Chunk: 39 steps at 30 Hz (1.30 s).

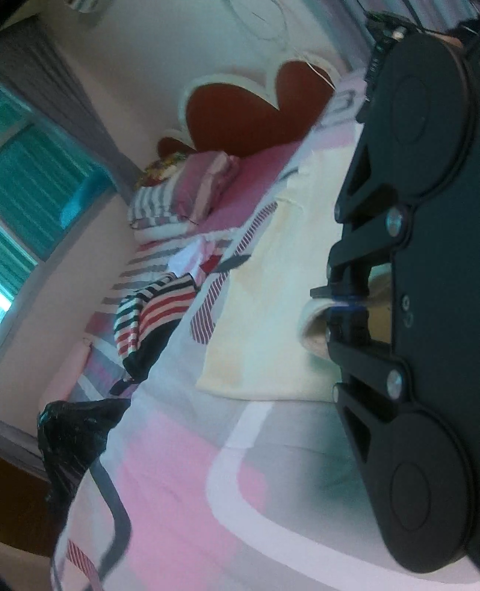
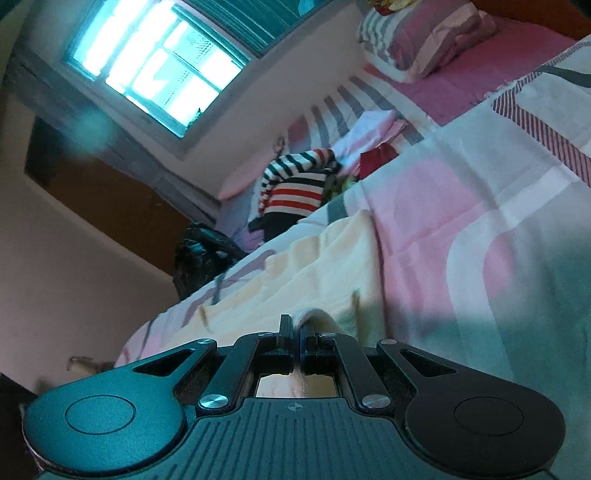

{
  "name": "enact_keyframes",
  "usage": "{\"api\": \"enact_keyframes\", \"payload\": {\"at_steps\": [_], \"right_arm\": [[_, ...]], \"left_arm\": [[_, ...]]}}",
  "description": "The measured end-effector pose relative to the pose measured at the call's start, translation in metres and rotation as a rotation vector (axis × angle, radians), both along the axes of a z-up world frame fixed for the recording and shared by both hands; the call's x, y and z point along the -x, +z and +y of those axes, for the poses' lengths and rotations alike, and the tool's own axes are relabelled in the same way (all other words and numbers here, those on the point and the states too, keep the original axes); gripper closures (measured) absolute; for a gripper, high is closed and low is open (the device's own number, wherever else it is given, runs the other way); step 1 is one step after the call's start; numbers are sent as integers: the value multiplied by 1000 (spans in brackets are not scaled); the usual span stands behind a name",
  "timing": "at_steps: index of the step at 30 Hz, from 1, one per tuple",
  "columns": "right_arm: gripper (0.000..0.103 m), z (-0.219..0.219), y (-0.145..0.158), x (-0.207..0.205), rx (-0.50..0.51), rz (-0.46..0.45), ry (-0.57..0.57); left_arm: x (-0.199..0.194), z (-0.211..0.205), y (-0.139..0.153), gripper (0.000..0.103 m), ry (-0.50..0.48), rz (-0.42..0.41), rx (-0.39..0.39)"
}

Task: Fold small clothes
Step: 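Grasp the hem with both tools and fold it up over the sweater body, then open both tools and release the folded hem onto the sweater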

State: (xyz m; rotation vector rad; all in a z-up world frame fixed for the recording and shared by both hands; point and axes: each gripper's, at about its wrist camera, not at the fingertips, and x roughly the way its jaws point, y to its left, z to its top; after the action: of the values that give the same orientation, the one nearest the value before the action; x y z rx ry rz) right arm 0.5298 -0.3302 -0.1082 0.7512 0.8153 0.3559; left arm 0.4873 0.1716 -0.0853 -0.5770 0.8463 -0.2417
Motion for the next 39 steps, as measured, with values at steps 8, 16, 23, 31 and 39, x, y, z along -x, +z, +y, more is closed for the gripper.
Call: {"api": "enact_keyframes", "payload": {"at_steps": [8,16,23,31,39], "right_arm": [[100,-2,-26,-47,-53,-30,21],[29,-8,-24,-50,-47,-138,-102],[42,-15,6,-29,107,-264,-48],[52,8,-11,-5,340,-249,89],[59,45,-31,-8,499,-299,230]], "left_arm": [[-40,3,-21,84,-50,-47,194],[-45,23,-23,61,94,-133,221],[-32,-3,3,61,-164,-210,-66],[-33,-33,5,68,-261,-214,-260],[-35,-43,-8,99,-265,-192,-374]]}}
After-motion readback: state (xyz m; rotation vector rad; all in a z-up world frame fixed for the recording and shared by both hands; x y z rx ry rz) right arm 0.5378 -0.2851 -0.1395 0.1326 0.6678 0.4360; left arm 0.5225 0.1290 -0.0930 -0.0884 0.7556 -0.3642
